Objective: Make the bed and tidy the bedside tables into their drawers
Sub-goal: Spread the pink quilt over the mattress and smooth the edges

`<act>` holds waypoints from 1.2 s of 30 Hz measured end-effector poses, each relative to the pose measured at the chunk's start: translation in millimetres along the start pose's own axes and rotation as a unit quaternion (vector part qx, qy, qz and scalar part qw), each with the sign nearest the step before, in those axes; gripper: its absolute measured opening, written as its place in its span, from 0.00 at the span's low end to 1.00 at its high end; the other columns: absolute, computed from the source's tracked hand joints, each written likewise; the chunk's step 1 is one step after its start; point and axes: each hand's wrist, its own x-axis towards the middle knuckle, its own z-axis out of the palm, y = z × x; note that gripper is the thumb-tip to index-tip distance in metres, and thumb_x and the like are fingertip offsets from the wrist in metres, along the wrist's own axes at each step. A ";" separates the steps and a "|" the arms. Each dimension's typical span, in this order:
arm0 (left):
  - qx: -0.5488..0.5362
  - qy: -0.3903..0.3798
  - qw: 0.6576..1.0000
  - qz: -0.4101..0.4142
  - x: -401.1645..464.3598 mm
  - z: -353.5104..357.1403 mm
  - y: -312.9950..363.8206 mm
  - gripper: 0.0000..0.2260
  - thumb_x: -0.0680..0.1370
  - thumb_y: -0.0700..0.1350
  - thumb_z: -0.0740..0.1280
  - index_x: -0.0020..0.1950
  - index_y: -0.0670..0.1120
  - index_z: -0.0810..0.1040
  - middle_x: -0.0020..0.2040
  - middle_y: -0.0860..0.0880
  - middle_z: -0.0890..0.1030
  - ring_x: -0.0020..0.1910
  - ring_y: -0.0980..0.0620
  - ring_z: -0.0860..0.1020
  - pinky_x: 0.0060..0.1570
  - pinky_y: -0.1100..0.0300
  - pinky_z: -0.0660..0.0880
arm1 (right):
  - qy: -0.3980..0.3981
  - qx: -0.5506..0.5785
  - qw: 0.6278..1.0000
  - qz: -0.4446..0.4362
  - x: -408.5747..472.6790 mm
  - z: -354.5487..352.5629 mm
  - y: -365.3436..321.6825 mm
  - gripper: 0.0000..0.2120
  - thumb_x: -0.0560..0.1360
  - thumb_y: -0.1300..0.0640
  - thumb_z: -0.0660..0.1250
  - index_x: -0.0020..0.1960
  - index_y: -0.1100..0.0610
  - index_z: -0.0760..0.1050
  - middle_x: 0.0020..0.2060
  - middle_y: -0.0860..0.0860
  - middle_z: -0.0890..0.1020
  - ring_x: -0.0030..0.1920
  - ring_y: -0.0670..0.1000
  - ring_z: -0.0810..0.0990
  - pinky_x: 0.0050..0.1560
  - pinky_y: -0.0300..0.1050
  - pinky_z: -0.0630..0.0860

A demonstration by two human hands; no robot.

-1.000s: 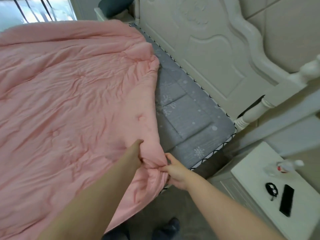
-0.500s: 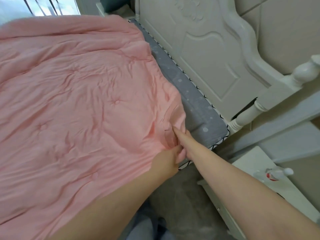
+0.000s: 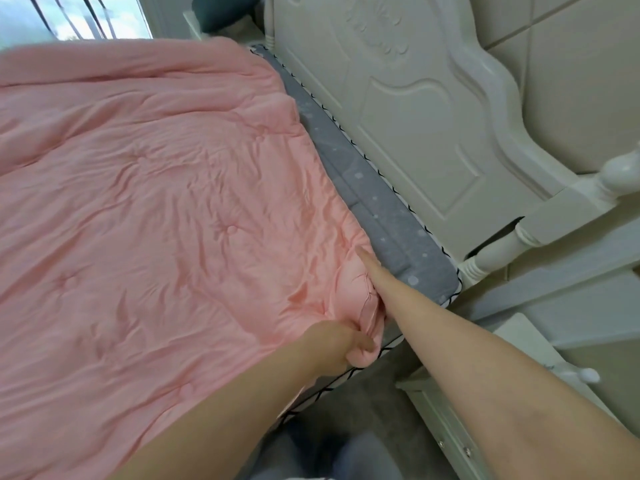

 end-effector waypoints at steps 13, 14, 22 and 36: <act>-0.408 0.205 0.812 -0.363 73.7 2.6 -9.9 0.24 0.74 0.67 0.60 0.47 0.46 0.74 0.45 0.48 0.83 0.47 0.47 0.80 0.55 0.50 0.76 | -0.058 -0.353 0.933 -0.031 49.6 -63.9 -7.2 0.17 0.80 0.61 0.55 0.65 0.67 0.71 0.61 0.62 0.77 0.56 0.60 0.78 0.52 0.47 0.75; -0.433 0.206 0.774 -0.414 91.2 1.2 -6.9 0.29 0.70 0.72 0.60 0.50 0.46 0.73 0.46 0.48 0.82 0.47 0.47 0.80 0.53 0.49 0.77 | -0.084 -0.357 0.930 -0.031 53.3 -73.6 -3.6 0.17 0.80 0.61 0.54 0.64 0.66 0.72 0.59 0.62 0.78 0.55 0.60 0.78 0.53 0.48 0.76; -0.462 0.127 0.716 -0.508 223.0 -0.2 35.7 0.29 0.78 0.59 0.62 0.70 0.38 0.68 0.66 0.38 0.73 0.62 0.38 0.74 0.55 0.50 0.73 | -0.261 -0.209 0.942 0.020 92.4 -167.7 19.8 0.26 0.57 0.66 0.63 0.54 0.57 0.81 0.52 0.59 0.83 0.54 0.59 0.81 0.61 0.57 0.77; -0.126 0.157 0.874 -0.442 272.3 61.4 62.7 0.17 0.82 0.54 0.55 0.46 0.45 0.77 0.45 0.47 0.75 0.44 0.49 0.71 0.44 0.57 0.68 | -0.143 -0.261 0.951 -0.079 214.6 -118.6 0.6 0.32 0.74 0.46 0.68 0.71 0.60 0.65 0.67 0.57 0.74 0.65 0.58 0.75 0.63 0.47 0.72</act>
